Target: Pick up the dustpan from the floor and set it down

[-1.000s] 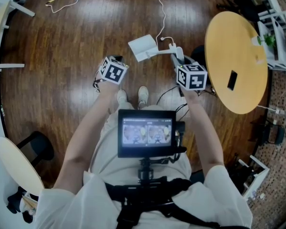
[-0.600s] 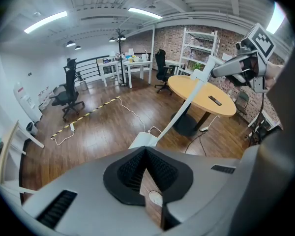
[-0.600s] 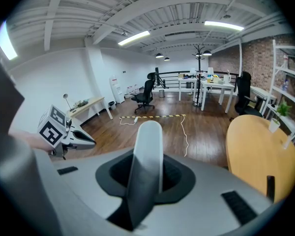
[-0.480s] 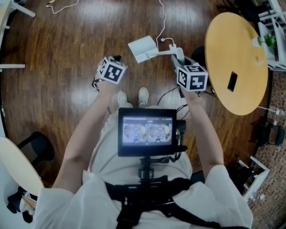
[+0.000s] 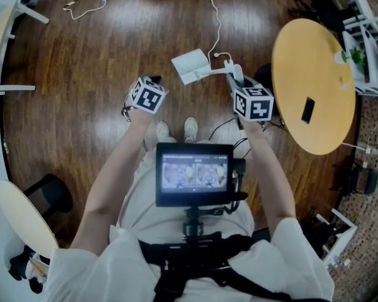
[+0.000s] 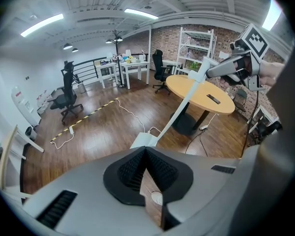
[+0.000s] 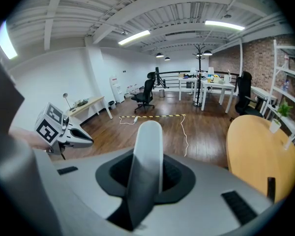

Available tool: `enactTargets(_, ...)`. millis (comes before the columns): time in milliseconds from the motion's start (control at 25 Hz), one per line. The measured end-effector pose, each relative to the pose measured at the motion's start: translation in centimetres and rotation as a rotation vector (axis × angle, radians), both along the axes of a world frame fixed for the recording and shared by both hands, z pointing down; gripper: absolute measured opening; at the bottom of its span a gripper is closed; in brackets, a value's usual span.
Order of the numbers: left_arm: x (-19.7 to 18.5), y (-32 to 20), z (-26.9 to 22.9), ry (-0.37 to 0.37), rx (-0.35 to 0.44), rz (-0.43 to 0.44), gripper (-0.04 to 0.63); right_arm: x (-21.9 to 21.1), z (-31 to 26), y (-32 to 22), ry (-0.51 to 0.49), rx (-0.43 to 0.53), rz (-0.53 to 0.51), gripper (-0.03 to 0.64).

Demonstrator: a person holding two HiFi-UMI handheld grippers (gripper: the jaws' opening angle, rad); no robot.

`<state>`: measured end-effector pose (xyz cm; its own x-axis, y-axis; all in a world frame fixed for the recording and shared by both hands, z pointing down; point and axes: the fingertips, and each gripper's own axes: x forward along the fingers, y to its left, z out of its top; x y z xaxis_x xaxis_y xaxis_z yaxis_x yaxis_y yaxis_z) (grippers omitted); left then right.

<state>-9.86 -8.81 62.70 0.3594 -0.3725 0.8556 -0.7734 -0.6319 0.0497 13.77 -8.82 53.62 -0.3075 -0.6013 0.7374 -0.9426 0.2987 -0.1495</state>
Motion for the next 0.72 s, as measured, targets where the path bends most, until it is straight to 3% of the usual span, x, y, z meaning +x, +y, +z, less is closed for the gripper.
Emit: enactTargets(720,-0.9,1.4,0.9,-0.006,-0.021,-0.030,-0.005,0.6,4.1,0.7,0.009,-0.046,0.005,0.087)
